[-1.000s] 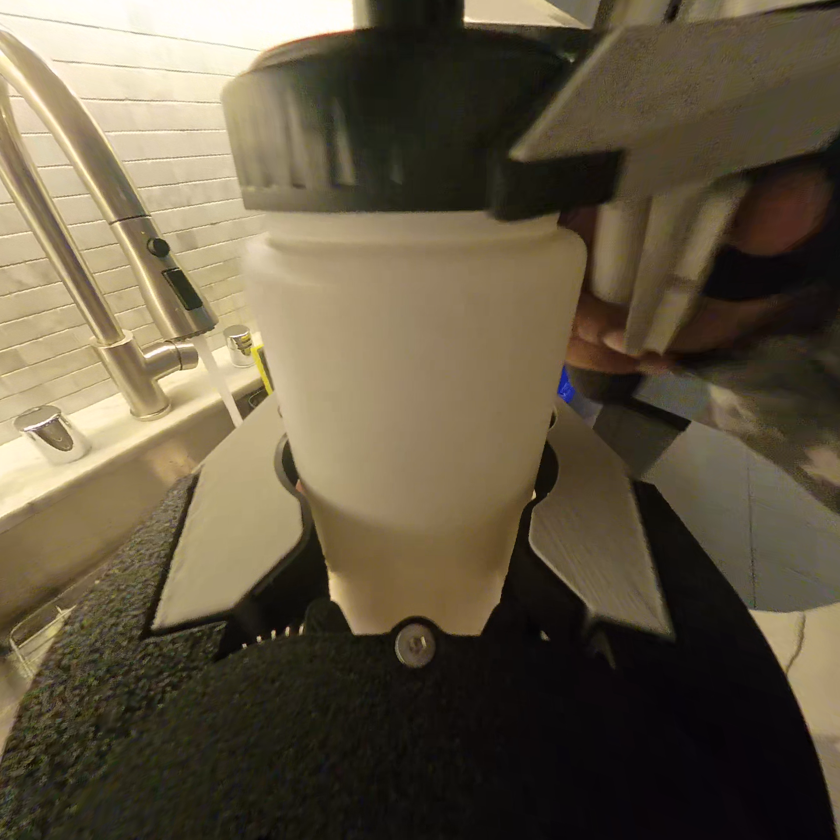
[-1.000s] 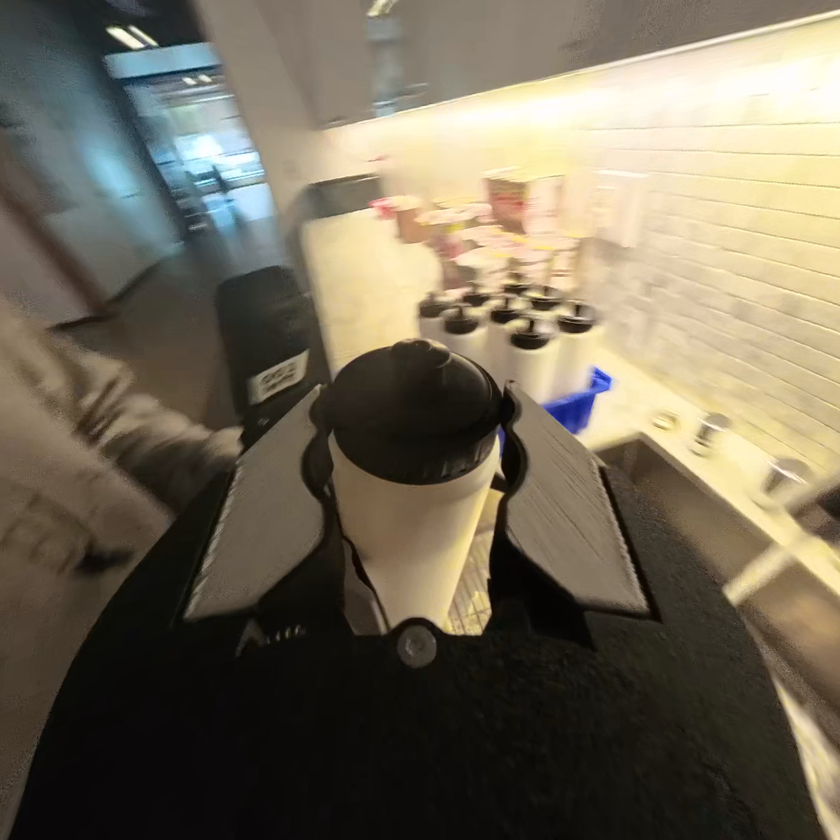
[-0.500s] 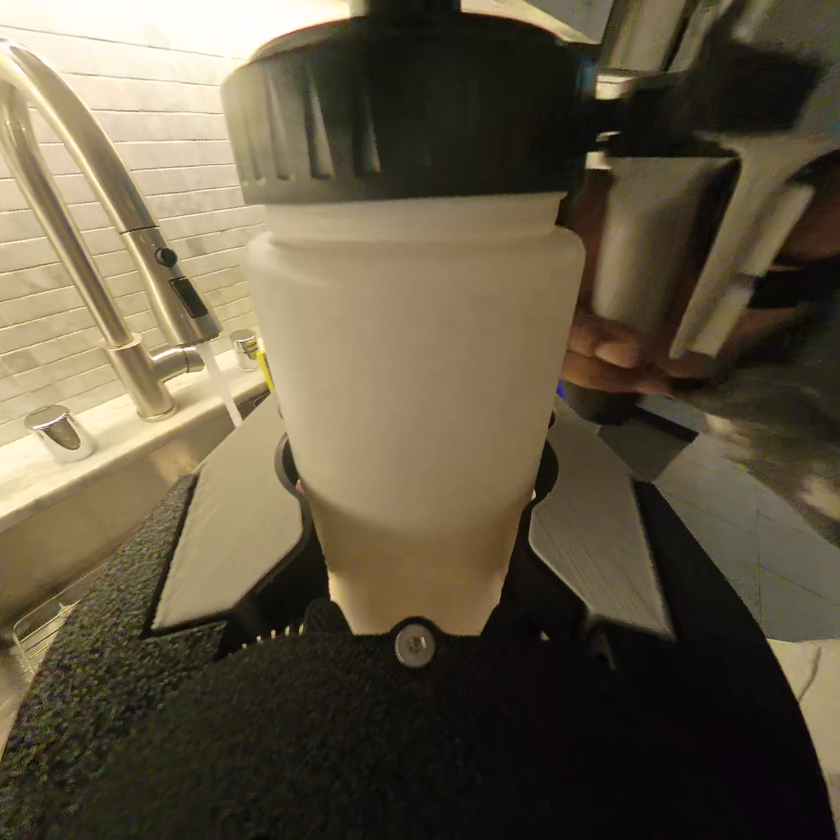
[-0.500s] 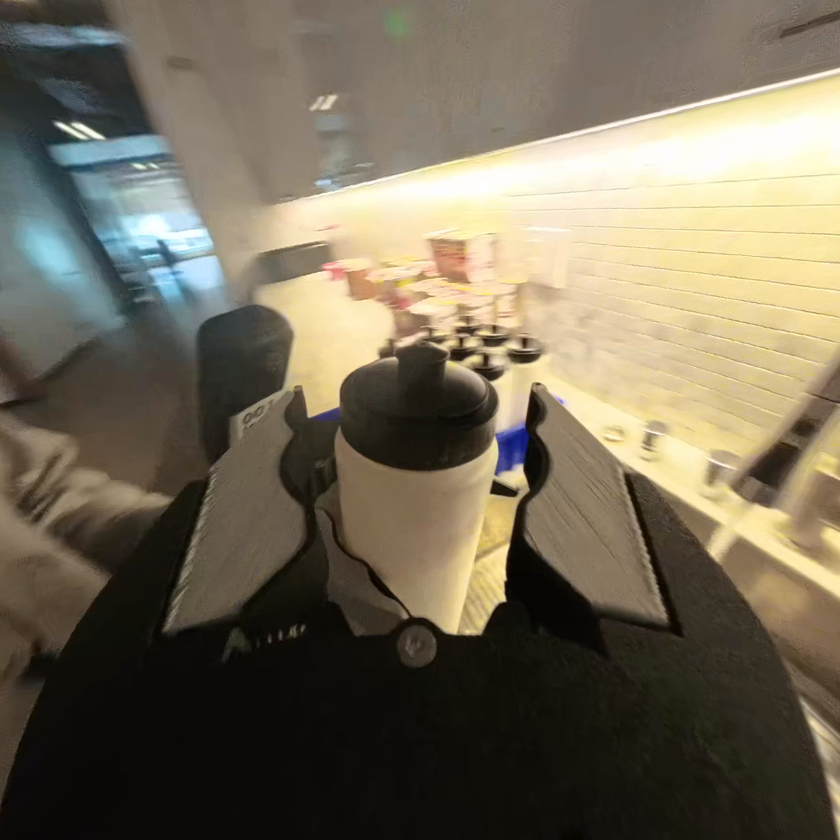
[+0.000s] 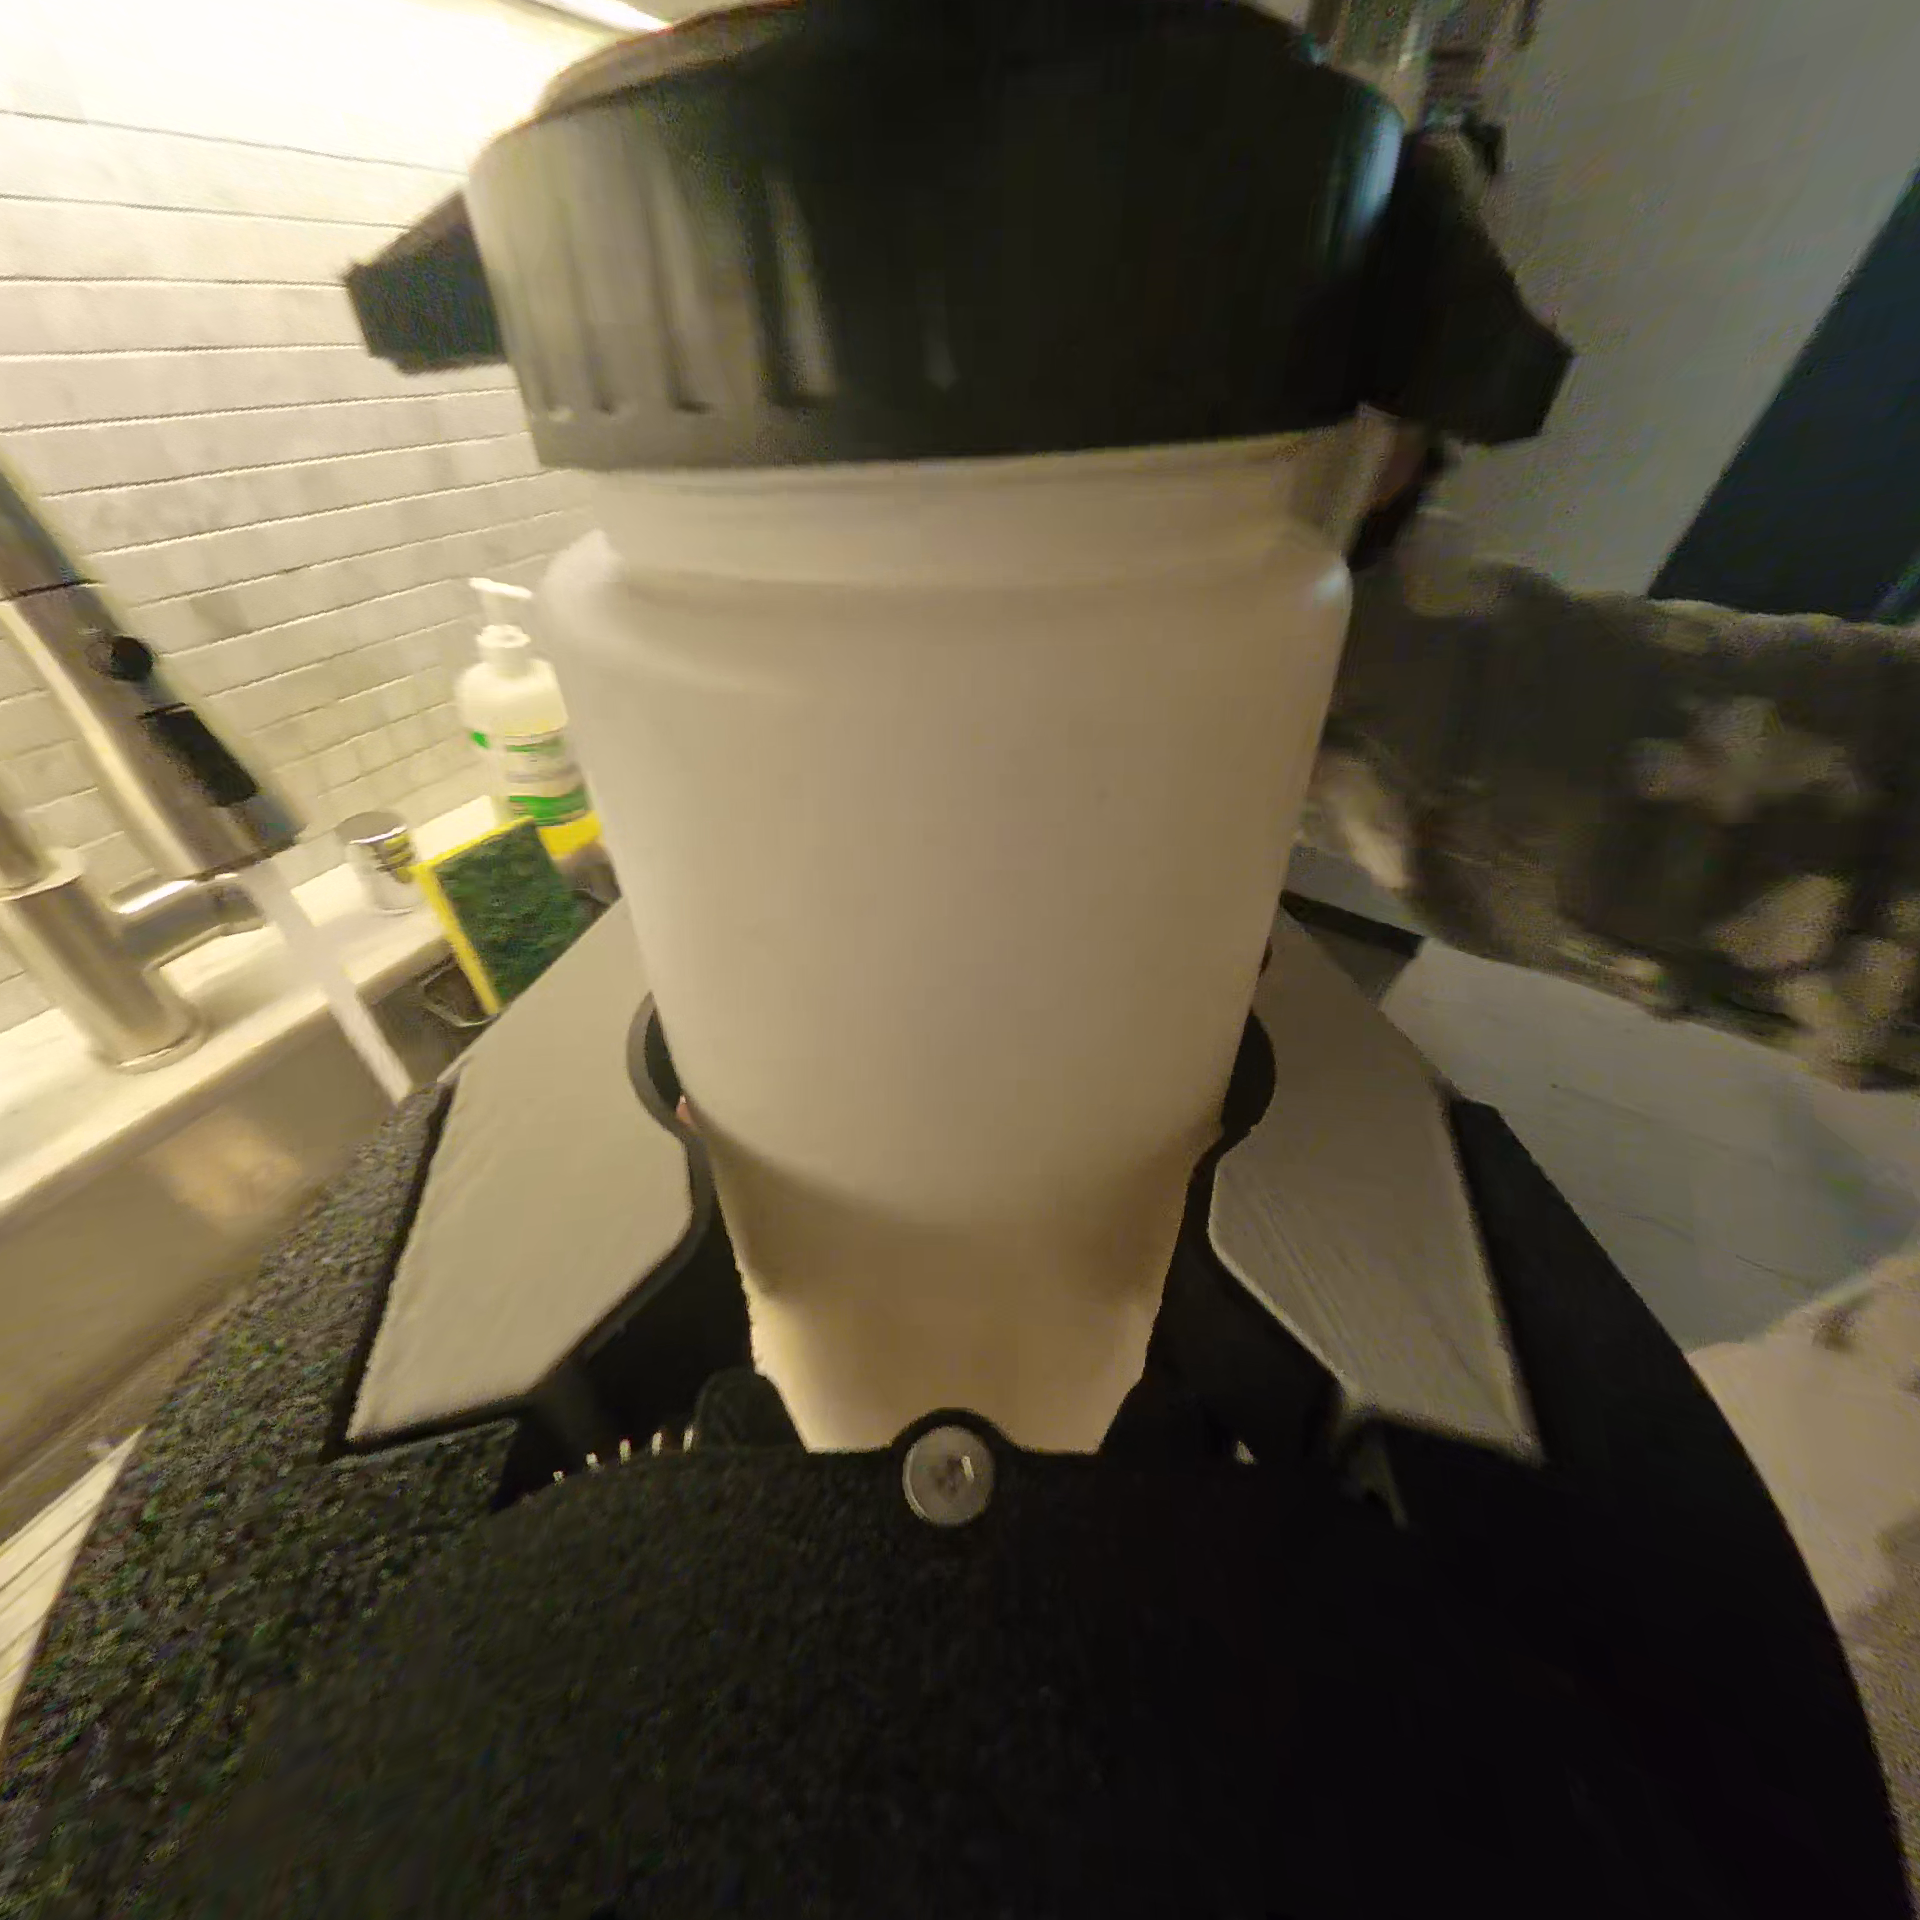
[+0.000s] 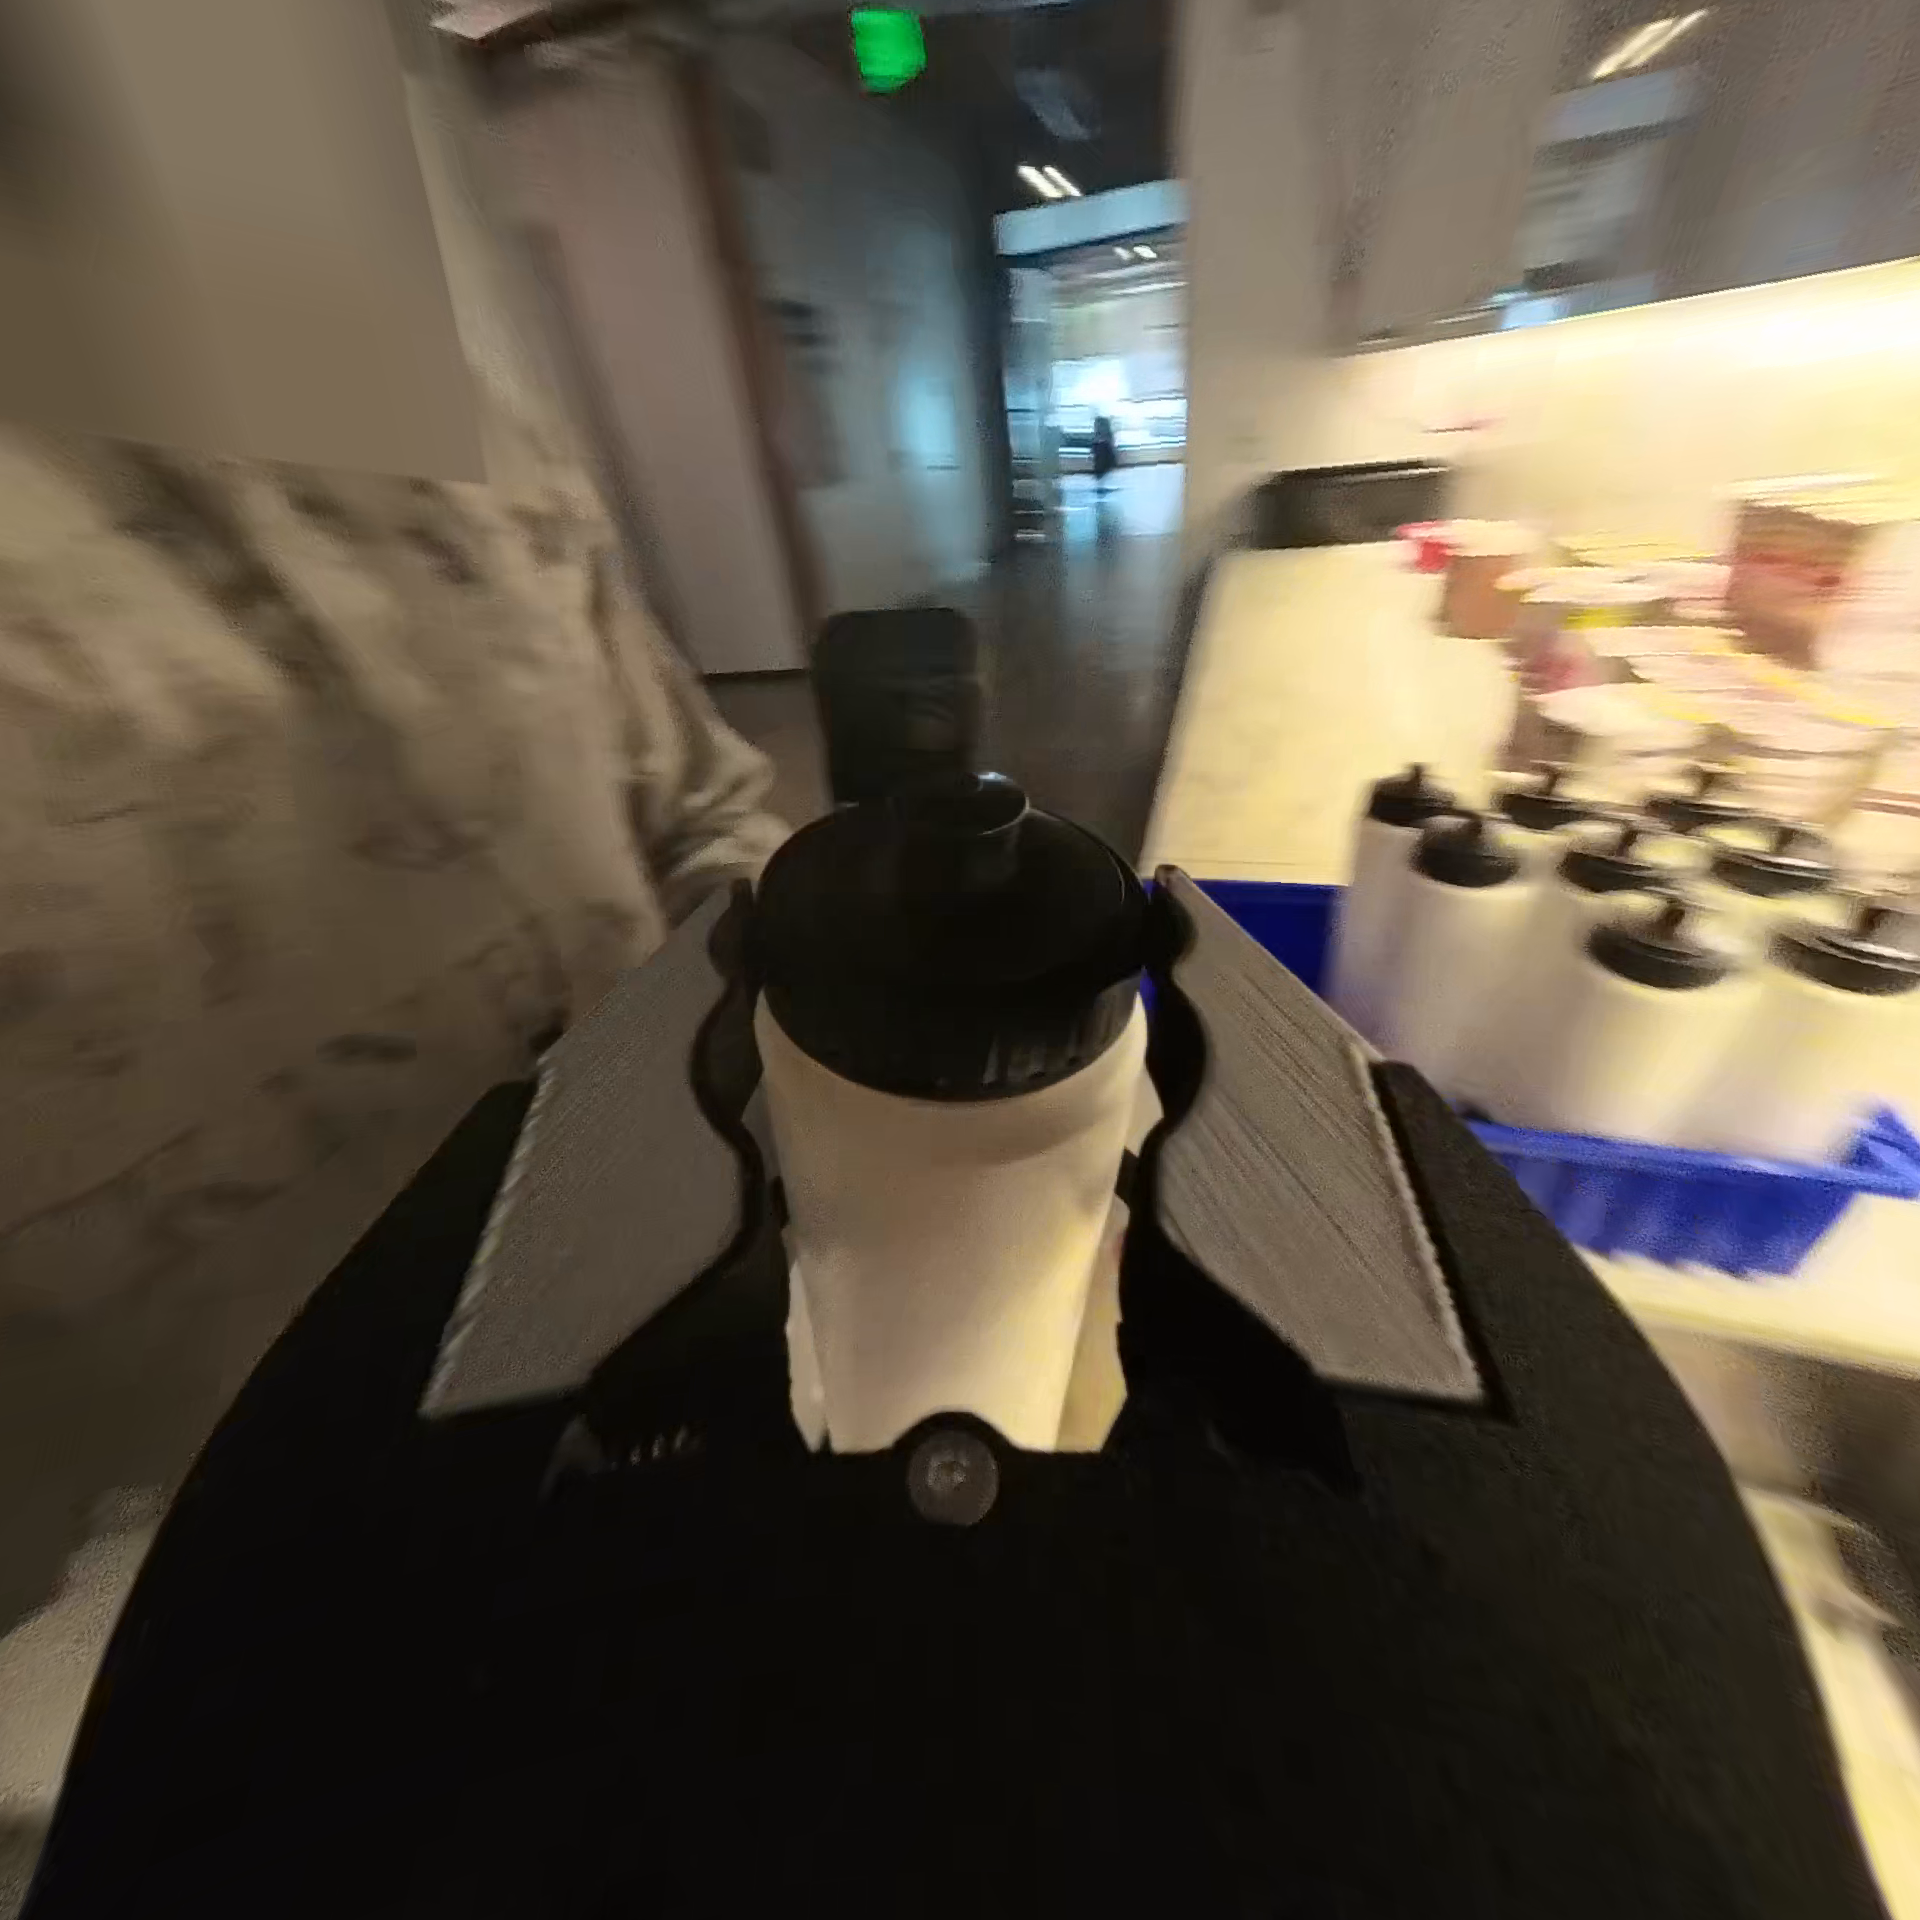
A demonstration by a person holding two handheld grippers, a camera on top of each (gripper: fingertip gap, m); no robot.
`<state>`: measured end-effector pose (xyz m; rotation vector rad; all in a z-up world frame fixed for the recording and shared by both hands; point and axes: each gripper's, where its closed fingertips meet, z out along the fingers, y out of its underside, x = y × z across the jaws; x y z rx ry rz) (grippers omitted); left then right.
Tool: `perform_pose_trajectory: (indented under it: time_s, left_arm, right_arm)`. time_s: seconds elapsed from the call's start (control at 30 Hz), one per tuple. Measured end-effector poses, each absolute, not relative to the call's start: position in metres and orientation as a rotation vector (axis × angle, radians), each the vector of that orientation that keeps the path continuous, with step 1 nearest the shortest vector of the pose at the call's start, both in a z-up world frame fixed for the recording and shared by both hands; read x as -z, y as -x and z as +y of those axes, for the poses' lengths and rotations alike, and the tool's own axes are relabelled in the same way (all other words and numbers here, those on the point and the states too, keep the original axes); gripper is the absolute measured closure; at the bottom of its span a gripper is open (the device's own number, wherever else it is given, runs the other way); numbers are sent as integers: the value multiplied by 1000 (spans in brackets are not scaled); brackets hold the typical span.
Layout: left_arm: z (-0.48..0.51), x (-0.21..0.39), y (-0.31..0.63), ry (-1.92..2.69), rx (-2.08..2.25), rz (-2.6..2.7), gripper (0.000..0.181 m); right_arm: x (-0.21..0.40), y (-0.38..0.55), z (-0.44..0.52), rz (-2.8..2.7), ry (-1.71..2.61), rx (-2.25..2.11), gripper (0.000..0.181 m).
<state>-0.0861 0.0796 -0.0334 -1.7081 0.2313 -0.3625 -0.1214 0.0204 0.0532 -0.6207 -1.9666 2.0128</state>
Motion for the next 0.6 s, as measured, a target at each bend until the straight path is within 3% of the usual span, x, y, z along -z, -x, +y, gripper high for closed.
perform_pose_trajectory:
  time_s: [0.17, 0.27, 0.33, 0.6]
  left_arm:
    - [78, 24, 81, 1681, 418, 211, 78]
    - [80, 23, 97, 1685, 359, 182, 77]
    - [80, 23, 104, 1682, 344, 166, 78]
    - [87, 27, 103, 1682, 287, 183, 78]
  right_arm:
    - [-63, 128, 19, -1978, 614, -2112, 106]
    - [-67, 150, 39, -1700, 856, -1808, 85]
    - [-68, 150, 46, -1549, 971, -1615, 82]
    - [-52, 156, 44, -1353, 1286, -1360, 105]
